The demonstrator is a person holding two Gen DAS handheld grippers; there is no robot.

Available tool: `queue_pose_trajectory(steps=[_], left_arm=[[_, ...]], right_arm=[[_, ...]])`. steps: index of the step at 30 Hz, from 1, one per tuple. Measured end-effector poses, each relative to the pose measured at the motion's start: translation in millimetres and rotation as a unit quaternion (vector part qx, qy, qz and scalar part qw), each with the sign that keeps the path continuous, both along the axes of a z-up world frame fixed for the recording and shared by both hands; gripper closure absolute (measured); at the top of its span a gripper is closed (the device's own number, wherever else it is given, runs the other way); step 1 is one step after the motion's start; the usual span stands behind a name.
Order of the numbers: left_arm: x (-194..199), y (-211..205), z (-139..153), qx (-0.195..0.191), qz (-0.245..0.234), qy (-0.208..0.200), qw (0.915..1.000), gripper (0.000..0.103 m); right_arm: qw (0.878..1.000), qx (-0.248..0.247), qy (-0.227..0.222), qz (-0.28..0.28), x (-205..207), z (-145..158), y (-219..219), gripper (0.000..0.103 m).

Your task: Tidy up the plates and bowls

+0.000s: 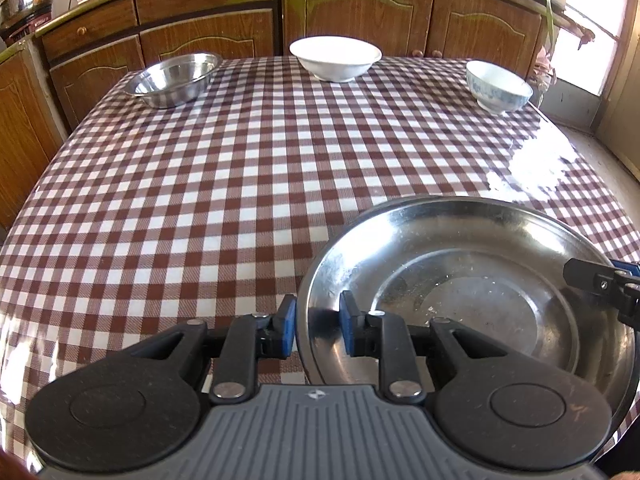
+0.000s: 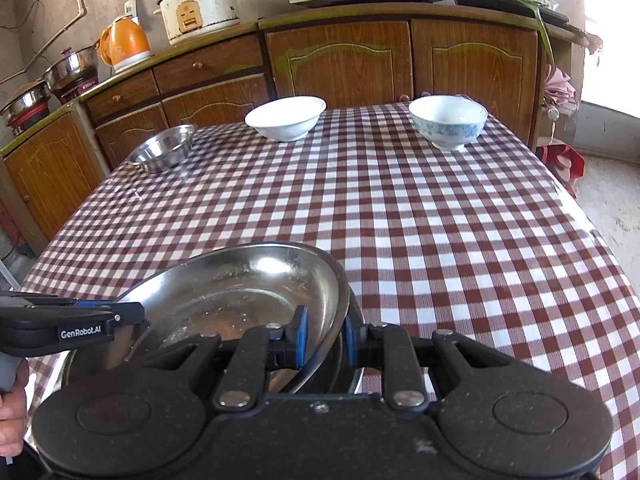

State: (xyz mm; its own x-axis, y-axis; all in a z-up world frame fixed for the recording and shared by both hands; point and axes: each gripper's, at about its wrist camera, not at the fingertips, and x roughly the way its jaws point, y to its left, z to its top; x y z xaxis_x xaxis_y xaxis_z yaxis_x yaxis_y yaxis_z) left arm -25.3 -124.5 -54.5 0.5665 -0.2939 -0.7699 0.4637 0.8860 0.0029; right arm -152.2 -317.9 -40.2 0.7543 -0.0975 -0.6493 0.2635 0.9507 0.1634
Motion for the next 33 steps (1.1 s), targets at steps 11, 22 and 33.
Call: queue_pose_trajectory(steps=[11,22,33], left_arm=[[-4.2,-4.7,-8.3,0.007,-0.003,-0.008,0.9999,0.078],[0.7,-2.7,-10.3,-0.001,0.003,-0.010,0.9999,0.078],[6.4,8.5,-7.8,-0.020,0.029,-0.003,0.9994,0.073]], right_arm=[[1.000,-0.007,0.018,-0.004,0.8,-12.7,-1.9,0.078],[0.999,-0.025,0.029,0.000,14.7,-19.9,0.8,0.078],[0.999,-0.033,0.017,0.002,7.9,-13.6,0.0,0.036]])
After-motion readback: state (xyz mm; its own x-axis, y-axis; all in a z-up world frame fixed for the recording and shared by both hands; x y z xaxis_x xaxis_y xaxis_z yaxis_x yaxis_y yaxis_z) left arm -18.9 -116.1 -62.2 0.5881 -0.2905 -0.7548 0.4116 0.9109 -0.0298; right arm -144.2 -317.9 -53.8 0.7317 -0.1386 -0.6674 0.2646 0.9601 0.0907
